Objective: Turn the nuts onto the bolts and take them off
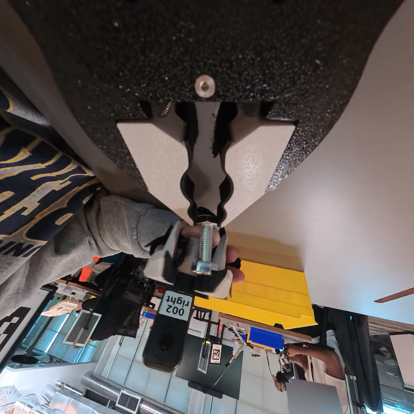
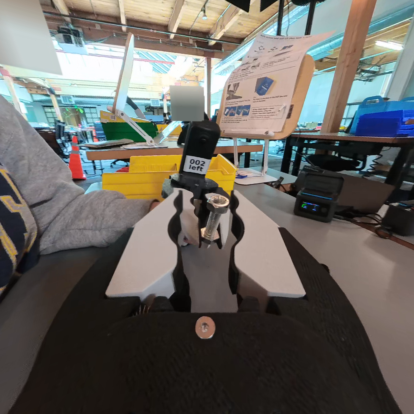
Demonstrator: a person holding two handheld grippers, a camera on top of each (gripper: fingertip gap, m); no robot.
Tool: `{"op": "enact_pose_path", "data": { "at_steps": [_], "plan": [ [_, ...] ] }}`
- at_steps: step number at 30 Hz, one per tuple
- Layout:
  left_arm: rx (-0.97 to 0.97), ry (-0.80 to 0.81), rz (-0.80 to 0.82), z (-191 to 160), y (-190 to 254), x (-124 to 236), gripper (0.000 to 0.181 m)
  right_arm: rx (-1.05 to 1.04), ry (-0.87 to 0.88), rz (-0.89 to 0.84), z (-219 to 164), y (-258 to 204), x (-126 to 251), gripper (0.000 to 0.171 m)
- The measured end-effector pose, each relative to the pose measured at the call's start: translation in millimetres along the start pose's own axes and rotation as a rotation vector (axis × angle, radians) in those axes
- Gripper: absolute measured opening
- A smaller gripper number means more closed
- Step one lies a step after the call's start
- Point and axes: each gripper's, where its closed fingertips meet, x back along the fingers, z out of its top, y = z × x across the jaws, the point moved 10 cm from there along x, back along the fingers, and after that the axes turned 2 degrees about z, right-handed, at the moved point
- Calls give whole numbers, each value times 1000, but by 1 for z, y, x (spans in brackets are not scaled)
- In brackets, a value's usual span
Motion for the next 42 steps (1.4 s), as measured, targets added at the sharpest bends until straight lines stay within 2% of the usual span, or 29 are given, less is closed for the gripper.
{"op": "enact_pose_path", "data": {
  "at_steps": [3, 11, 15, 19, 21, 25, 27, 28, 32, 37, 42],
  "plan": [
    [-8, -5, -8, 0, 2, -2, 15, -8, 6, -39, 0, 2, 2, 19],
    [-12, 36, 22, 1, 2, -2, 15, 39, -18, -98, 1, 0, 0, 18],
    [-27, 80, 177, 3, 2, -7, 15, 57, -16, -310, 3, -2, -6, 18],
    [-104, 9, 381, 2, 3, -13, 15, 89, -73, -542, -2, -6, -13, 18],
    [-119, -12, 412, 1, 3, -15, 15, 99, -88, -591, -5, -6, -14, 18],
    [-80, 7, 306, 2, 3, -12, 15, 121, -63, -490, -3, -6, -10, 19],
    [-68, -3, 232, 1, 4, -12, 15, 62, -43, -375, -1, -4, -6, 39],
    [-69, -6, 192, 1, 5, -13, 15, 28, -45, -323, -1, -2, -3, 43],
    [-54, -22, 127, 0, 7, -16, 16, -11, -9, -184, 1, -2, 4, 46],
    [20, 76, 181, 3, -4, 4, 15, 25, -47, -152, 3, -3, 11, 41],
    [18, 23, 54, 2, 5, -8, 15, -2, -25, -103, 1, -5, 6, 56]
  ]
}}
